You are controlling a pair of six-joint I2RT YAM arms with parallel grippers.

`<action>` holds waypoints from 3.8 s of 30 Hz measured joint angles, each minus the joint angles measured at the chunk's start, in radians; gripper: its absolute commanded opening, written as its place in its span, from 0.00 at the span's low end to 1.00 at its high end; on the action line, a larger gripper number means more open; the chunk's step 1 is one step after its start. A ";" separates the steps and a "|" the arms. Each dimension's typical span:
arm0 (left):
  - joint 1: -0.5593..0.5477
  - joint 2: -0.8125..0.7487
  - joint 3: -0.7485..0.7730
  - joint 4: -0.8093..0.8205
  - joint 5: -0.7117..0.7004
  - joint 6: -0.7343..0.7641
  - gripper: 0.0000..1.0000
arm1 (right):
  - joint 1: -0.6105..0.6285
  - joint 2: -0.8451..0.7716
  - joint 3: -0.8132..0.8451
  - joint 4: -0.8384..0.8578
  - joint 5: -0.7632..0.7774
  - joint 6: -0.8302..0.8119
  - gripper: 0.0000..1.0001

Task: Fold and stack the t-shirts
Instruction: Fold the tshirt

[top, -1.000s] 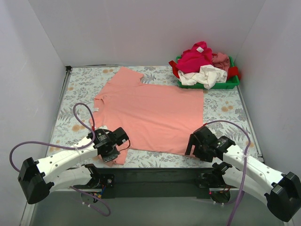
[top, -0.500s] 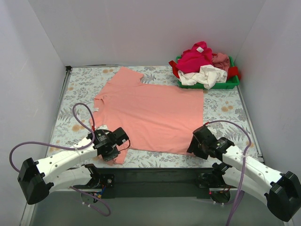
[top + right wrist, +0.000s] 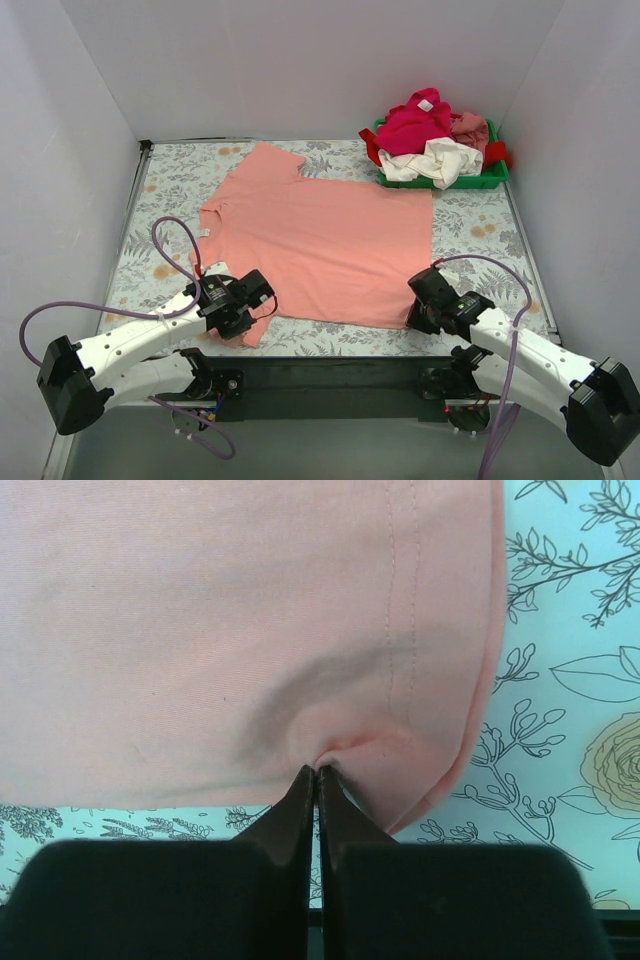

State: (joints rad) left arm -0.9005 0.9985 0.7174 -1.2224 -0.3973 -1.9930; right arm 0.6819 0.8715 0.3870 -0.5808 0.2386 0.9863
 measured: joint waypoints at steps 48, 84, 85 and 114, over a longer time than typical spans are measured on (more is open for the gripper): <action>0.378 0.377 0.291 0.579 -0.144 0.383 0.00 | -0.227 0.399 0.438 0.114 -0.031 -0.462 0.01; 0.539 0.780 0.517 0.839 -0.039 0.682 0.51 | -0.349 0.621 0.573 0.196 -0.081 -0.531 0.27; 0.545 0.790 0.525 0.844 -0.034 0.689 0.59 | -0.357 0.630 0.581 0.196 -0.082 -0.536 0.34; 0.614 0.613 0.200 0.938 0.309 0.563 0.95 | -0.296 0.615 0.452 0.388 -0.559 -0.628 0.98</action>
State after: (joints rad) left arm -0.2863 1.6112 0.9173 -0.2840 -0.0883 -1.4303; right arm 0.3862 1.4860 0.8387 -0.1932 -0.3206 0.3588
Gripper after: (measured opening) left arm 0.942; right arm 0.983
